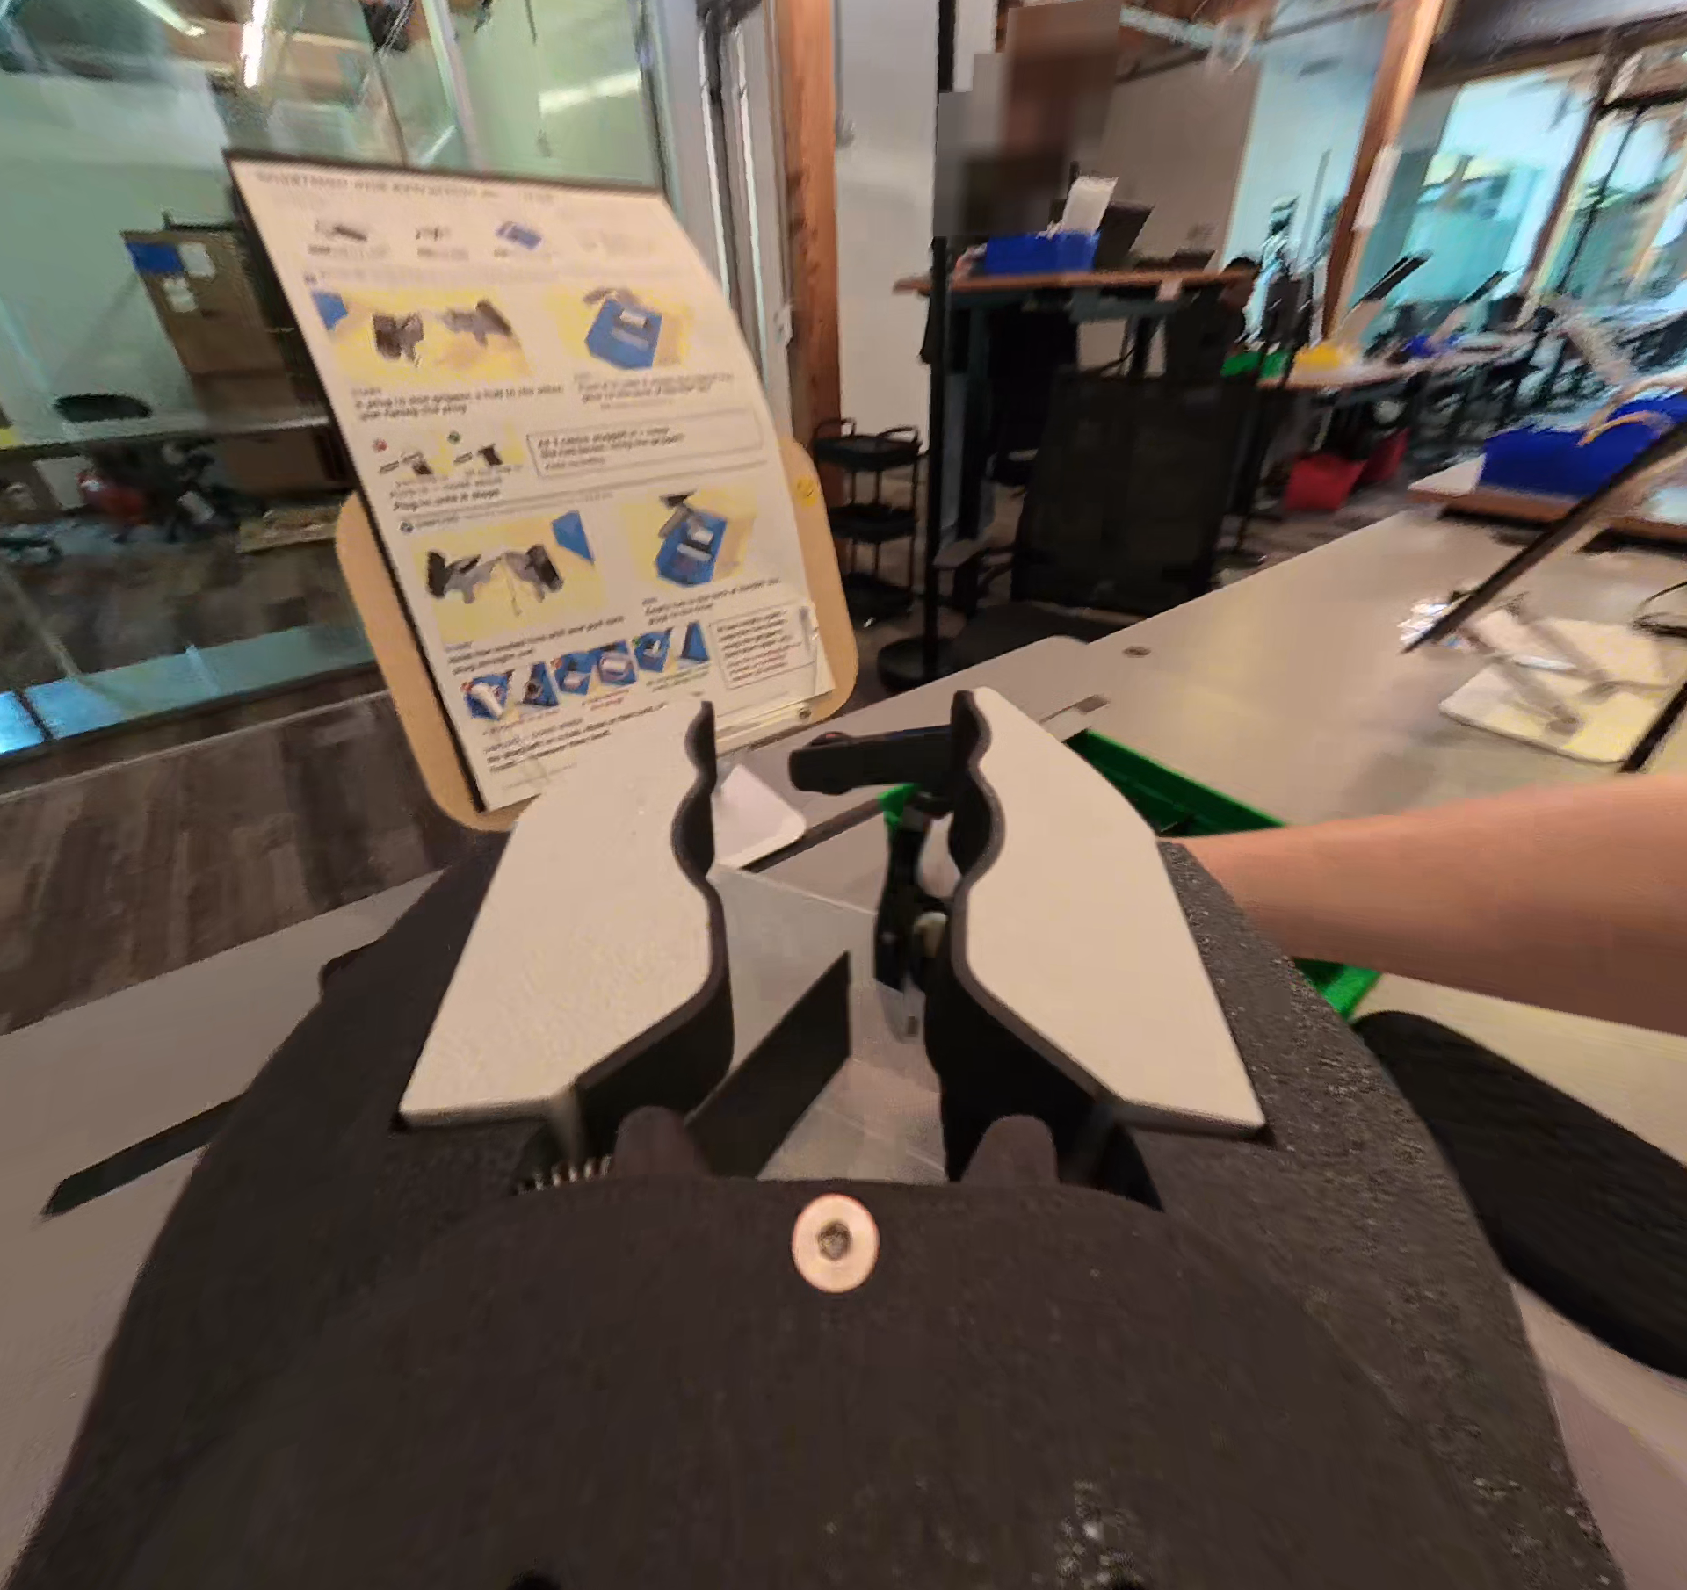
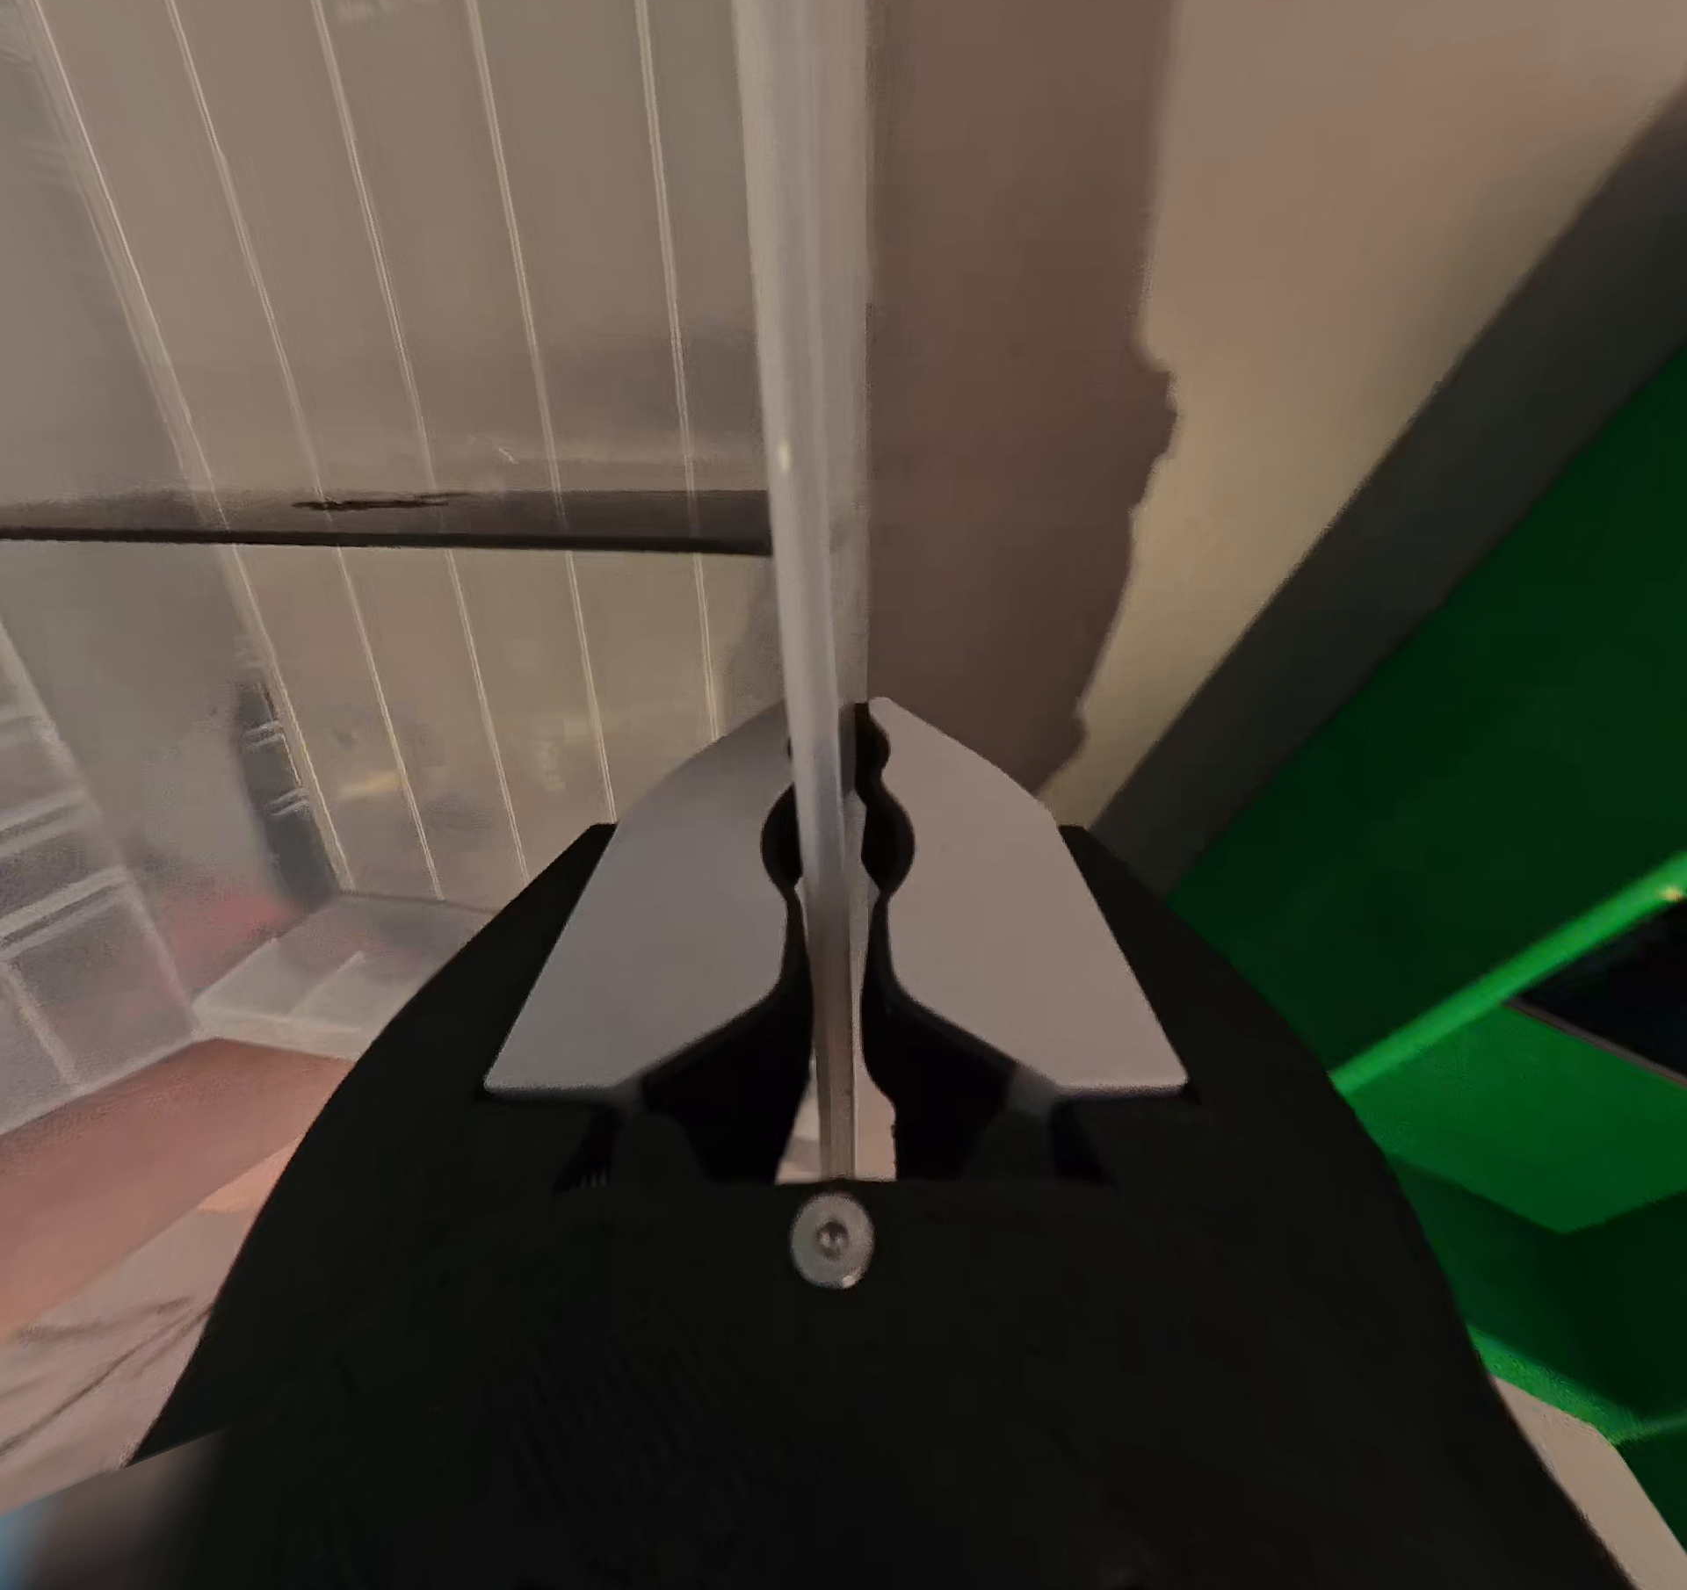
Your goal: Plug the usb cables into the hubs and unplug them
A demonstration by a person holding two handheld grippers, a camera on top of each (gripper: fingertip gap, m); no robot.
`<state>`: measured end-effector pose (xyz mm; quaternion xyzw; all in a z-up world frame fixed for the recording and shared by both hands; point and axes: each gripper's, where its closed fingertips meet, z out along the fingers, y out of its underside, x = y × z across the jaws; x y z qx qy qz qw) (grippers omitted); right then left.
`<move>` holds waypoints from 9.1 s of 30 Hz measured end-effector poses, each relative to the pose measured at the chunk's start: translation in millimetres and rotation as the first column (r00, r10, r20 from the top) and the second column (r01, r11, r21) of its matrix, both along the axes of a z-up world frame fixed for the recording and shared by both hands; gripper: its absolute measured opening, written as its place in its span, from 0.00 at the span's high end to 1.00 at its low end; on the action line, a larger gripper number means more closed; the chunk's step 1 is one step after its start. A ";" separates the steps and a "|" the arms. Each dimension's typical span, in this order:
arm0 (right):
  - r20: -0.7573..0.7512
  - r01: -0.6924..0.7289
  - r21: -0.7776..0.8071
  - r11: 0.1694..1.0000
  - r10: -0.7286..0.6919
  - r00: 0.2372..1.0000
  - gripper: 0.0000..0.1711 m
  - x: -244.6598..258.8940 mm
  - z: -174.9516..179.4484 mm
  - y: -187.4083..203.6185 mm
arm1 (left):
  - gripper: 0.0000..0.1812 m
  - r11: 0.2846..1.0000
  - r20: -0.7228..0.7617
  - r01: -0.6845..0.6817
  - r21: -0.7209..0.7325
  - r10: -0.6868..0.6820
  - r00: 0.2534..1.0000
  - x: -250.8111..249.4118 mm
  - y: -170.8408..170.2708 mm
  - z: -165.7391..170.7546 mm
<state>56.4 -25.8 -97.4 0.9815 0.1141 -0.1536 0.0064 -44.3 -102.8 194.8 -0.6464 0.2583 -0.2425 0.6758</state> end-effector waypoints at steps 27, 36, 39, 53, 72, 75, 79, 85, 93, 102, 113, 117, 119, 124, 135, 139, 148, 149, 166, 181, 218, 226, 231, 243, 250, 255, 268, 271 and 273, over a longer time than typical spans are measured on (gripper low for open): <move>-0.003 0.734 0.423 0.531 -0.809 0.587 0.96 534.1 91.4 -143.4 | 0.56 0.546 -0.202 0.140 -0.826 -0.519 0.831 189.8 38.7 -251.9; 0.054 0.706 0.228 0.671 -0.732 0.679 0.96 517.2 2.6 -157.4 | 0.74 0.398 -0.125 0.171 -0.901 -0.617 0.777 199.3 20.6 -276.6; 0.033 0.653 0.205 0.729 -0.672 0.740 0.96 492.3 -3.1 -141.5 | 0.84 0.341 -0.077 0.195 -0.920 -0.642 0.763 191.4 19.9 -273.1; -0.063 0.530 0.098 0.842 -0.526 0.848 0.94 367.7 -35.3 -76.7 | 0.96 0.384 -0.091 0.010 -0.923 -0.245 0.965 -13.5 125.4 -265.5; -0.023 0.466 0.093 0.880 -0.466 0.884 0.92 358.6 -34.0 -75.1 | 0.95 0.222 -0.023 -0.047 -0.974 0.110 0.994 -199.3 62.6 -263.0; 0.000 0.477 0.106 0.873 -0.479 0.878 0.94 360.8 -34.5 -75.0 | 0.95 0.214 -0.044 -0.053 -0.975 0.049 0.998 -189.6 59.7 -263.4; 0.016 0.465 0.121 0.877 -0.470 0.882 0.94 356.4 -34.5 -70.5 | 0.95 0.220 -0.032 -0.043 -0.975 0.053 0.998 -180.8 71.0 -263.2; 0.018 0.493 0.128 0.861 -0.499 0.867 0.95 355.2 -34.5 -52.4 | 0.95 0.303 0.065 0.001 -0.953 0.200 0.978 -186.6 110.7 -261.3; 0.022 0.436 0.121 0.892 -0.441 0.897 0.94 344.9 -34.4 -52.6 | 0.94 0.330 0.105 -0.009 -0.944 0.326 0.939 -211.7 118.1 -259.4; 0.012 0.347 0.122 0.930 -0.350 0.937 0.92 338.3 -34.0 -57.3 | 0.94 0.207 0.059 0.006 -0.978 0.250 0.966 -210.2 74.2 -259.5; -0.012 0.290 0.126 0.949 -0.291 0.957 0.90 335.5 -33.7 -58.0 | 0.85 0.231 -0.111 -0.134 -0.964 0.112 0.988 -189.2 95.7 -274.9; -0.021 0.283 0.130 0.950 -0.283 0.959 0.89 334.7 -33.5 -57.8 | 0.91 0.175 -0.110 -0.141 -0.974 0.176 0.978 -193.0 102.1 -283.2; -0.034 0.281 0.131 0.951 -0.279 0.960 0.89 333.7 -33.3 -58.0 | 0.90 0.179 -0.071 -0.110 -0.978 0.211 0.975 -195.0 106.0 -282.9; -0.060 0.273 0.136 0.952 -0.267 0.962 0.87 332.1 -32.9 -58.6 | 0.90 0.198 -0.067 -0.137 -0.971 0.325 0.943 -211.1 113.8 -282.4; -0.086 0.288 0.126 0.949 -0.279 0.957 0.87 341.1 -32.5 -65.4 | 0.89 0.215 -0.019 -0.147 -0.965 0.507 0.862 -251.9 114.4 -281.3; -0.056 0.331 0.134 0.934 -0.326 0.944 0.89 355.5 -33.1 -71.6 | 0.88 0.177 -0.052 -0.167 -0.970 0.522 0.852 -251.4 112.8 -281.6; -0.017 0.351 0.121 0.928 -0.352 0.936 0.91 350.5 -34.0 -61.6 | 0.89 0.144 -0.052 -0.126 -0.981 0.436 0.899 -230.2 100.8 -282.4; -0.014 0.350 0.123 0.929 -0.351 0.936 0.91 350.0 -34.0 -59.8 | 0.89 0.139 -0.051 -0.121 -0.983 0.425 0.904 -227.7 99.9 -282.4; 0.019 0.388 0.129 0.913 -0.394 0.919 0.94 355.4 -35.3 -55.7 | 0.95 0.273 -0.241 -0.297 -0.915 0.221 0.945 -223.2 119.2 -282.7; -0.304 0.479 0.319 0.818 -0.391 0.869 0.86 354.4 -11.4 -45.7 | 0.98 0.375 -0.435 -0.431 -0.821 0.079 0.897 -220.6 115.2 -285.0; -0.082 0.105 0.987 -0.122 0.177 0.981 0.68 174.7 257.9 15.4 | 0.64 0.890 -0.810 -0.415 0.189 0.380 0.446 -104.2 225.6 -203.9; -0.165 0.188 0.978 -0.092 0.216 0.962 0.68 196.7 262.9 11.6 | 0.68 0.959 -0.944 -0.163 0.233 0.263 0.201 -90.6 249.3 -230.0; -0.186 0.204 0.977 -0.061 0.223 0.957 0.68 204.4 257.8 13.1 | 0.70 0.980 -0.980 -0.108 0.170 0.179 0.082 -92.6 257.0 -244.6; -0.165 0.182 0.982 -0.057 0.222 0.961 0.69 203.4 256.4 13.9 | 0.78 0.982 -0.984 -0.090 0.167 0.171 0.043 -96.2 271.5 -266.8; -0.141 0.152 0.988 -0.031 0.227 0.964 0.70 196.4 249.4 18.7 | 0.84 0.981 -0.962 -0.098 0.170 0.187 0.200 -88.0 266.4 -252.0; -0.137 0.146 0.989 -0.017 0.242 0.960 0.70 190.5 246.4 20.4 | 0.85 0.965 -0.930 -0.100 0.244 0.262 0.259 -85.6 252.9 -213.7; -0.078 0.075 0.997 0.022 0.252 0.965 0.70 177.7 232.2 25.6 | 0.85 0.946 -0.930 -0.124 0.300 0.319 0.183 -110.9 218.5 -159.1; -0.093 0.089 0.996 0.030 0.257 0.962 0.70 179.2 230.8 25.9 | 0.84 0.975 -0.958 -0.112 0.190 0.209 0.196 -106.1 210.9 -189.0; -0.105 0.097 0.994 0.042 0.262 0.959 0.71 180.5 228.7 26.5 | 0.84 0.981 -0.960 -0.113 0.160 0.181 0.212 -101.5 209.9 -205.0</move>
